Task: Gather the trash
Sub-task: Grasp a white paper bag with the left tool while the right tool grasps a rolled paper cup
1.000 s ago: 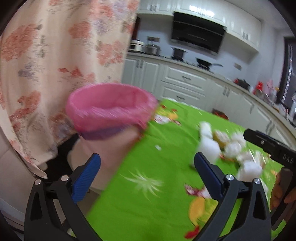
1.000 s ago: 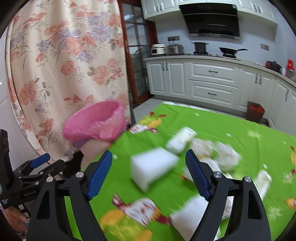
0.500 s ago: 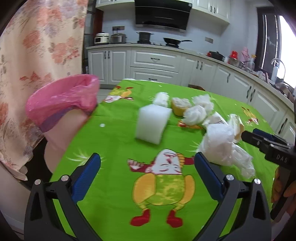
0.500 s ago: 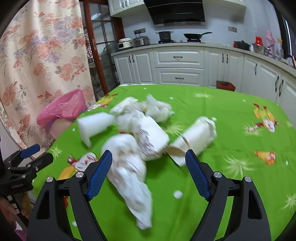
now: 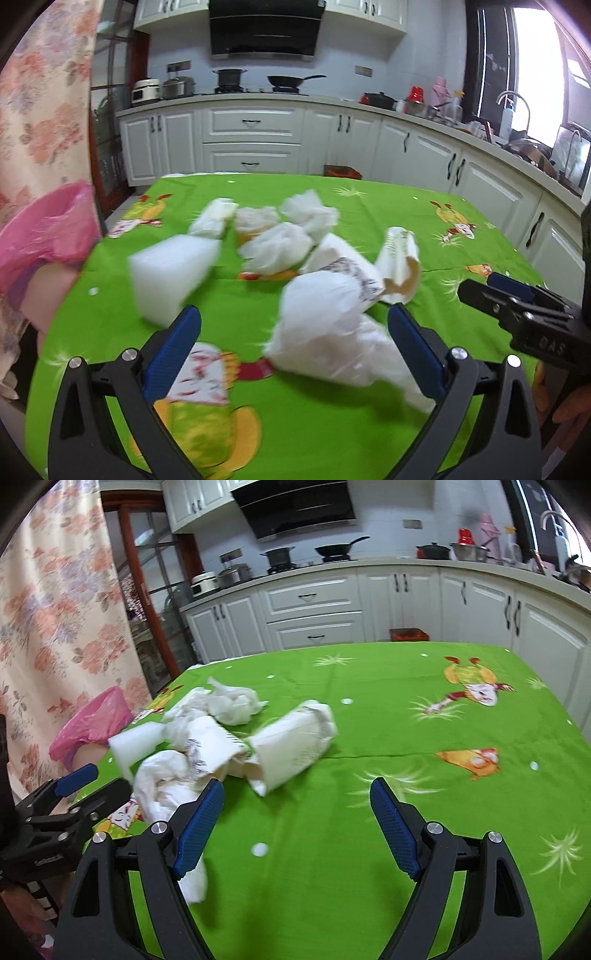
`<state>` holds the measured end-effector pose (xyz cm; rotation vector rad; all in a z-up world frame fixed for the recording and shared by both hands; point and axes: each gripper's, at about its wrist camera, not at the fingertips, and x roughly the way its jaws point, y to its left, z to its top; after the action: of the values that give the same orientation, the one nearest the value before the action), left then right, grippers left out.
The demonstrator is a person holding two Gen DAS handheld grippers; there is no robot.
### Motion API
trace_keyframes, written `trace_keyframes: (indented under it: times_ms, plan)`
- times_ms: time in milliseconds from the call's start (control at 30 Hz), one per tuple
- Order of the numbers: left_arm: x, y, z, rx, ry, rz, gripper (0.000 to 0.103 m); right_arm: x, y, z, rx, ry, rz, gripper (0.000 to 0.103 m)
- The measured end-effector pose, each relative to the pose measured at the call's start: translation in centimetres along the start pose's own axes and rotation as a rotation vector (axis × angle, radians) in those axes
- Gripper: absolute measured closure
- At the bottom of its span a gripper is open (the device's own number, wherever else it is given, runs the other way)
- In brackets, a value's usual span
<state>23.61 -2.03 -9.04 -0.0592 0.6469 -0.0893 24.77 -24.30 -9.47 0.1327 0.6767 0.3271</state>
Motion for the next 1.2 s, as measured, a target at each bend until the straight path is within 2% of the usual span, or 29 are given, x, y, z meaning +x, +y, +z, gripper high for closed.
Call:
trace_keyframes:
  times_ms: [267,333,400,467,567,767,1100,1133,1200]
  plan:
    - [3.7,-1.5,0.0,-0.013,0.068,0.007,0.008,-0.1,-1.8,0.1,0.025,0.000,-0.035,0.026]
    - [4.1,-1.3,-0.3,-0.009,0.086,0.004,0.020,-0.1,-1.9,0.4,0.029,-0.002,-0.036,0.026]
    - [4.4,-1.1,-0.7,0.008,0.115,-0.016,0.046,0.3,-1.8,0.6,0.032,0.002,-0.034,0.026]
    - [4.1,-0.7,-1.0,0.013,0.109,-0.038,0.053,0.8,-1.5,0.8,0.029,0.008,-0.032,0.026]
    - [3.4,-0.6,-1.3,0.054,0.088,-0.023,0.060,1.7,-0.8,1.0,0.029,0.018,-0.019,0.026]
    - [1.0,1.2,-1.8,0.078,0.044,0.019,0.064,3.8,1.1,1.7,0.019,0.033,-0.001,0.026]
    - [-2.4,5.1,-2.3,0.028,0.013,0.077,0.064,7.3,1.8,3.4,0.073,0.057,0.005,0.027]
    - [-2.6,5.4,-2.3,0.024,0.012,0.080,0.064,7.7,2.0,3.4,0.067,0.063,-0.007,0.028]
    - [-2.8,5.8,-2.4,0.018,0.009,0.084,0.064,8.0,2.1,3.2,0.063,0.073,-0.014,0.038]
